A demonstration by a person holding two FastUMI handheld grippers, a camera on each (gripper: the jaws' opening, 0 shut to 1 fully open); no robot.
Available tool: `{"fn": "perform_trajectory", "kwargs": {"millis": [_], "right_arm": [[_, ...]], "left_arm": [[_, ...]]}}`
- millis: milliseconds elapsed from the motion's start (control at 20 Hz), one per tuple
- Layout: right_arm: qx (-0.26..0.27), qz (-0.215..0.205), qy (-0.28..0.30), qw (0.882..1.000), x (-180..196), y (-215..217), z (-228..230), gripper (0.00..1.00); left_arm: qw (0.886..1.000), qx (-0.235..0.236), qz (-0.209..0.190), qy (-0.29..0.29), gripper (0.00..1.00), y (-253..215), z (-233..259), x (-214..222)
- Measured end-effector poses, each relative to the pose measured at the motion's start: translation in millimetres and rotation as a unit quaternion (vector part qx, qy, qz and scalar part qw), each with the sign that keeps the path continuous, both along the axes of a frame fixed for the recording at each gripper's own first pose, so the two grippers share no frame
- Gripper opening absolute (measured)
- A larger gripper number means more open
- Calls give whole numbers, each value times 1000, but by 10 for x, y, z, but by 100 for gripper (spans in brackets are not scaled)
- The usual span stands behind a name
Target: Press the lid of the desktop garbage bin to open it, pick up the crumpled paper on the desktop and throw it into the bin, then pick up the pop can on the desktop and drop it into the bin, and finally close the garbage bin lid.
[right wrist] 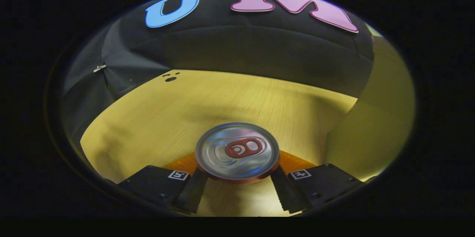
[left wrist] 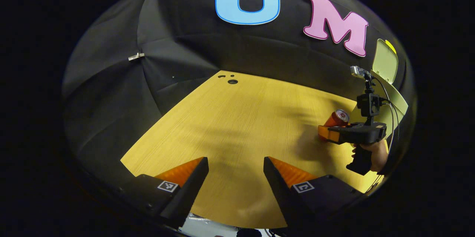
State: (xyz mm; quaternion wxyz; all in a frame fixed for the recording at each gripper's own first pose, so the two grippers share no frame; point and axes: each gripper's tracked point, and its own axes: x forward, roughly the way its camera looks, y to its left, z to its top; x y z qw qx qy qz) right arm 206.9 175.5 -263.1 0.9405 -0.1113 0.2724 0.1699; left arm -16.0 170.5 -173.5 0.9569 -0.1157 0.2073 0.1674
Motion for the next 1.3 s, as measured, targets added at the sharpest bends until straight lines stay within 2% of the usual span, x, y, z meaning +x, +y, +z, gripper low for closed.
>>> {"fn": "perform_trajectory", "kwargs": {"millis": [150, 200, 250, 300, 400, 700, 750, 800, 850, 1050, 1300], "right_arm": [[5, 16, -11, 1000, -129, 72, 255, 83], [6, 22, -16, 1000, -173, 82, 350, 87], [6, 26, -21, 999, -238, 98, 458, 83], [7, 32, -26, 999, -286, 121, 574, 87], [14, 41, -35, 998, -387, 145, 806, 83], [31, 52, -69, 996, -810, 215, 1623, 83], [32, 49, -79, 995, -855, 207, 1752, 83], [33, 45, -89, 995, -884, 192, 1880, 83], [34, 40, -99, 994, -912, 177, 2003, 83], [44, 21, -134, 990, -1081, 67, 2471, 83], [61, -21, -166, 984, -1188, -319, 2921, 82]], "left_arm": [[1000, -2, -3, -8, 96, -17, -7, -21], [1000, -2, -4, -10, 96, -23, 9, -25], [1000, -1, -5, -13, 96, -40, 23, -33], [1000, -1, -6, -17, 96, -49, 43, -33], [1000, -2, -12, -25, 96, -70, 48, -46], [998, -10, -41, -39, 96, -103, 5, -176], [998, -11, -49, -41, 96, -105, 8, -202], [997, -9, -57, -45, 100, -103, 23, -229], [997, -5, -65, -49, 96, -90, 43, -257], [992, 44, -99, -61, 95, -42, 83, -330], [990, 18, -123, -64, 95, -146, 54, -422]]}}
